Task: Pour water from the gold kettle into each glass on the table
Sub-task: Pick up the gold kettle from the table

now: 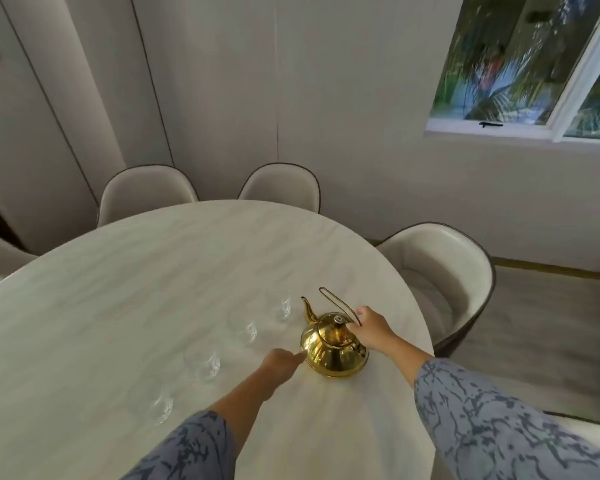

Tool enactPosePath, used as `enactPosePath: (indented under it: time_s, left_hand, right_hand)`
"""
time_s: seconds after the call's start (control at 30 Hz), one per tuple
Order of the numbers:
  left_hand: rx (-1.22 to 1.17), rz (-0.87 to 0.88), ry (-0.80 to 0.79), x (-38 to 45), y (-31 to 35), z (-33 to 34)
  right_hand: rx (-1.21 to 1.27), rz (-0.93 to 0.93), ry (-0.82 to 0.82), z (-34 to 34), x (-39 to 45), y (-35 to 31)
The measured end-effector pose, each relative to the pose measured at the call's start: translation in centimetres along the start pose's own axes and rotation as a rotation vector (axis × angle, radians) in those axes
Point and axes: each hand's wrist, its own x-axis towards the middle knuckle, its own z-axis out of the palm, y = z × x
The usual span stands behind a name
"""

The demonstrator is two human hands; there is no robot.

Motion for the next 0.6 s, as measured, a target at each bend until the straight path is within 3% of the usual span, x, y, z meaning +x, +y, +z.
enactPosePath:
  time_s: [0.17, 0.43, 0.6]
  left_hand:
    - [-0.044, -0.082, -0.011, 3.7, 1.0, 1.7]
    - [-0.205, -0.213, 0.004, 7.6, 2.9, 3.9]
    - [-0.325, -0.282, 0.022, 9.1, 3.4, 5.2]
  right_hand:
    - [0.179, -0.043, -0.028, 1.0, 1.6, 0.2]
    - [0.563, -0.068, 0.056, 2.7, 2.6, 0.9]
    - [0.657, -0.067, 0.111, 3.0, 3.4, 0.9]
